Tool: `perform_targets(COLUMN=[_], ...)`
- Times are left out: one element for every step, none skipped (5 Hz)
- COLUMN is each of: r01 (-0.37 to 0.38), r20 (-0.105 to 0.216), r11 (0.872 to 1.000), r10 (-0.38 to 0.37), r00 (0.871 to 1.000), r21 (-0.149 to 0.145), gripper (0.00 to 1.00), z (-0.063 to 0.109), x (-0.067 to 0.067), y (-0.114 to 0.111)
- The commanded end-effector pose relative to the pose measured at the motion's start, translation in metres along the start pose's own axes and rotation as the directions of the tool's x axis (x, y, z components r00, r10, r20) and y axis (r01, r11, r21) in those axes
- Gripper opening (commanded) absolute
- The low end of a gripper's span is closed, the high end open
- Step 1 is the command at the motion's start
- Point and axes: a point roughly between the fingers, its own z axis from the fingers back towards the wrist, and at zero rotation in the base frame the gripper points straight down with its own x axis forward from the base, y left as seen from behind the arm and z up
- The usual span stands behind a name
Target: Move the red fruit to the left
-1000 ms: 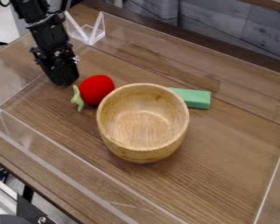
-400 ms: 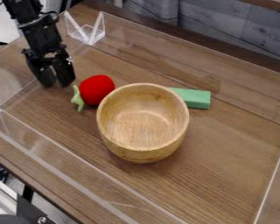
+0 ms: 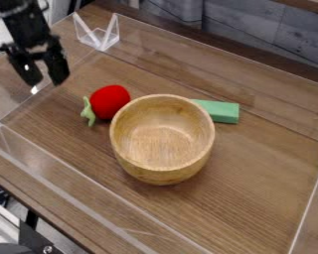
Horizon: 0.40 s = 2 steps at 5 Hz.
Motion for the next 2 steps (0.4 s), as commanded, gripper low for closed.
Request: perform_targets(r01=[0.040,0.066], r20=[0.050,0.047], r11=[0.999,0.998], r10=[-0.041,-0.067], r00=[0.998,0.997], r21=[0.019,0.016], gripper=[1.00,1.00], z=[0.0263,0.0296], x=[0.0059,0.0091], y=[-0.0134,-0.0124])
